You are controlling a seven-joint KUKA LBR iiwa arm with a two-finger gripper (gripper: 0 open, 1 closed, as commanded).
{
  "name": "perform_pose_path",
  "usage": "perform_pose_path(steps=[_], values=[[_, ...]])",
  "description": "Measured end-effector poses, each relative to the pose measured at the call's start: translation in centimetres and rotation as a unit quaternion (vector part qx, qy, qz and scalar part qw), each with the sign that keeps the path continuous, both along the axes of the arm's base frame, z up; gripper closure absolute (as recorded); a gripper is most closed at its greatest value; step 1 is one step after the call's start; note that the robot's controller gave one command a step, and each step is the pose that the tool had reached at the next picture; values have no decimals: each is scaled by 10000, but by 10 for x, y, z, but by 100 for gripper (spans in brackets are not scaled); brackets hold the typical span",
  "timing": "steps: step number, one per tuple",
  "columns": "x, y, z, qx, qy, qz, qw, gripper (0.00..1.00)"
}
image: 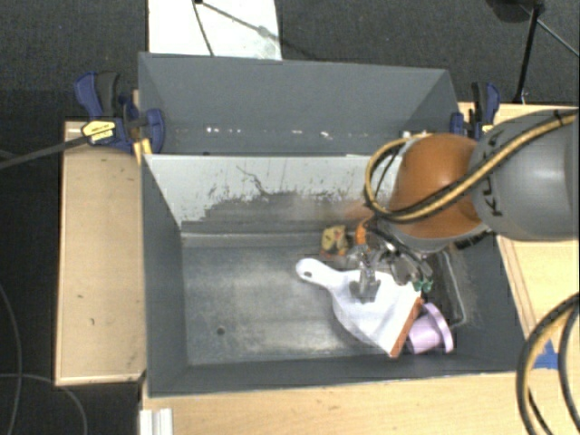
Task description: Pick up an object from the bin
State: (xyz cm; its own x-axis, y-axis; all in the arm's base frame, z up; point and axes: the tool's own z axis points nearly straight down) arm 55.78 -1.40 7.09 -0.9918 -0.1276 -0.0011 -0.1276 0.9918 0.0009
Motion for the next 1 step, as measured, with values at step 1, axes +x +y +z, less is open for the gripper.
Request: perform_pose_path(steps=[1], values=[[-27,-2,141,-2,-11,135,9999,100]])
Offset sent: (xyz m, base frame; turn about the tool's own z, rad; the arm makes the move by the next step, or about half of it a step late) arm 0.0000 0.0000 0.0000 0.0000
